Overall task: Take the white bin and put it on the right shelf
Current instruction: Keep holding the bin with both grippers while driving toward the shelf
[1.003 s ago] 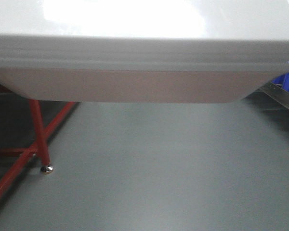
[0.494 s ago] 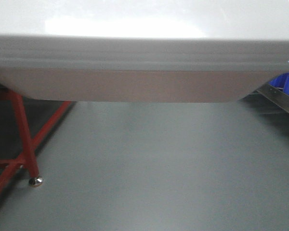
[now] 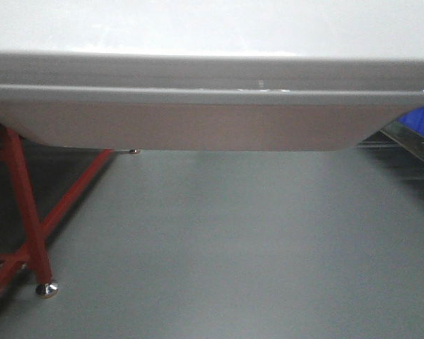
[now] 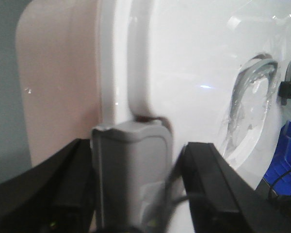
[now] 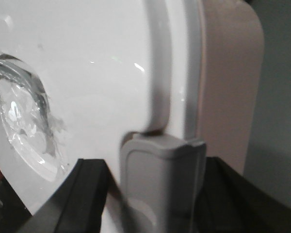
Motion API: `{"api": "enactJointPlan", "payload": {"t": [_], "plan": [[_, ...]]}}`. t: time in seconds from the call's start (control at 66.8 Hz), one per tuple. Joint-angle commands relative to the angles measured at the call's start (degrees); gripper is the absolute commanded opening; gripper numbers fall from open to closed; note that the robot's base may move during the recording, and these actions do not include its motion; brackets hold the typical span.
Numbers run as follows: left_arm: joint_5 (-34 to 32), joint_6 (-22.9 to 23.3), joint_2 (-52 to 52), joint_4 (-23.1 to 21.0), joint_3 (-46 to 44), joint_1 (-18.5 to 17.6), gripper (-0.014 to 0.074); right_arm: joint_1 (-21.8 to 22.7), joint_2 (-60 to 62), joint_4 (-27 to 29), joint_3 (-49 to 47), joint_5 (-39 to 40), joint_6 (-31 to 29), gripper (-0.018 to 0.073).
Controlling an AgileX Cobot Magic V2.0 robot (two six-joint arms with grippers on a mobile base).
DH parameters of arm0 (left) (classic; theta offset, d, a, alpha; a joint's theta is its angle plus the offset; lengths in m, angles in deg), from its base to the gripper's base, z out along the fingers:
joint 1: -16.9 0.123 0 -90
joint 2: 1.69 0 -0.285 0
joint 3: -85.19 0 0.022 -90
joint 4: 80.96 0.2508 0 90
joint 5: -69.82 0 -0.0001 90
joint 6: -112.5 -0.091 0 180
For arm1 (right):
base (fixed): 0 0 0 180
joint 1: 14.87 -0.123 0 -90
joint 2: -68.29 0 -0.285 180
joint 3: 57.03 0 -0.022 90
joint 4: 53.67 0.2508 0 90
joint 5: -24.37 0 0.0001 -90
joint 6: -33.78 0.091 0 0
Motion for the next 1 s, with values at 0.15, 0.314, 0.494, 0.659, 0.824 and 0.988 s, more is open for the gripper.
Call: {"api": "enactJointPlan", "payload": {"t": [0.15, 0.314, 0.494, 0.659, 0.824, 0.988], "plan": [[10.45, -0.45, -0.85, -9.46, -1.71, -1.09, 0.0240, -0.57, 0.97, 9.50, -1.59, -7.34, -0.51, 0.0335], [10.45, -0.45, -0.85, -9.46, -1.71, -1.09, 0.0240, -0.57, 0.97, 9.50, -1.59, -7.34, -0.51, 0.0335], [10.45, -0.45, -0.85, -9.46, -1.71, -1.09, 0.0240, -0.57, 0.97, 9.50, -1.59, -7.34, -0.51, 0.0335], [10.45, -0.45, -0.85, -9.46, -1.71, -1.09, 0.0240, -0.57, 0.97, 9.50, -1.59, -7.34, -0.51, 0.0335], [10.45, -0.45, -0.85, -9.46, -1.71, -1.09, 0.0240, -0.57, 0.97, 9.50, -1.59, -7.34, -0.51, 0.0335], [10.45, -0.45, -0.85, -9.53, -1.71, -1.09, 0.0240, -0.57, 0.97, 9.50, -1.59, -7.34, -0.51, 0.0335]]}}
